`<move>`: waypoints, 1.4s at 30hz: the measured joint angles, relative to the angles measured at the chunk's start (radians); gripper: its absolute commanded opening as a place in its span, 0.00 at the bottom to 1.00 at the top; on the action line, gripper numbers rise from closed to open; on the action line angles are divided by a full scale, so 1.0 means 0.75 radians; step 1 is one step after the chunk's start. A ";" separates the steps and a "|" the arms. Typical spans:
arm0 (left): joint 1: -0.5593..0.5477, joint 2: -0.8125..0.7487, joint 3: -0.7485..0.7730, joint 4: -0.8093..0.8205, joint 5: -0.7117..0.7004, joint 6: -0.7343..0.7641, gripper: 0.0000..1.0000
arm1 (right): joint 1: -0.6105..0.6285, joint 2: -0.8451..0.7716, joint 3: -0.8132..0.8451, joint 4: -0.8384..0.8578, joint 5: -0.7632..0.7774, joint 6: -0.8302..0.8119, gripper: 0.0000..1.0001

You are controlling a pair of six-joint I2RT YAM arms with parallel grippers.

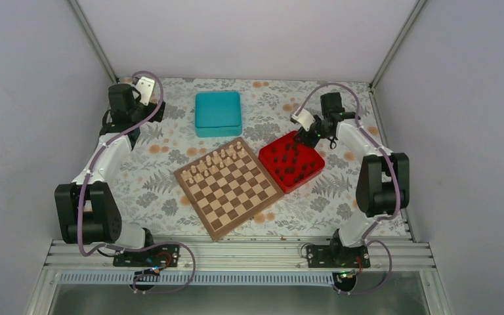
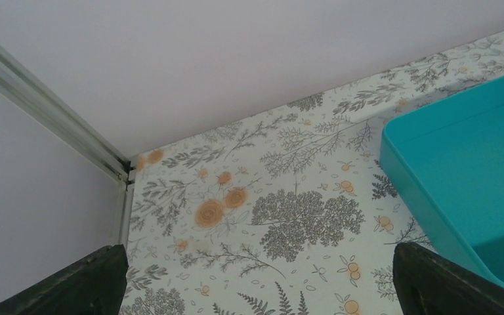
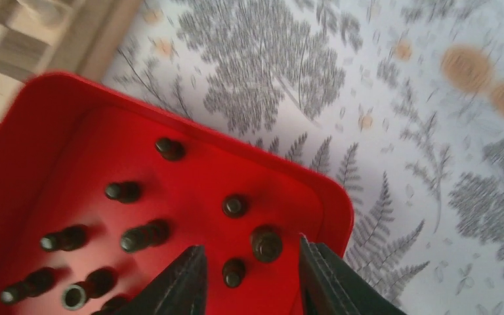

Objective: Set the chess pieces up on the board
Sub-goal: Pick up the chess piece from the storage box.

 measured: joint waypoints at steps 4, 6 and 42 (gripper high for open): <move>0.000 0.010 0.000 0.001 -0.012 0.001 1.00 | 0.000 0.100 0.006 -0.020 0.059 0.015 0.35; 0.000 0.010 0.000 0.007 -0.019 0.001 1.00 | 0.004 0.129 0.017 -0.035 0.077 0.022 0.36; 0.000 0.010 -0.028 0.040 -0.039 0.016 1.00 | 0.062 0.283 0.110 -0.047 0.243 0.068 0.04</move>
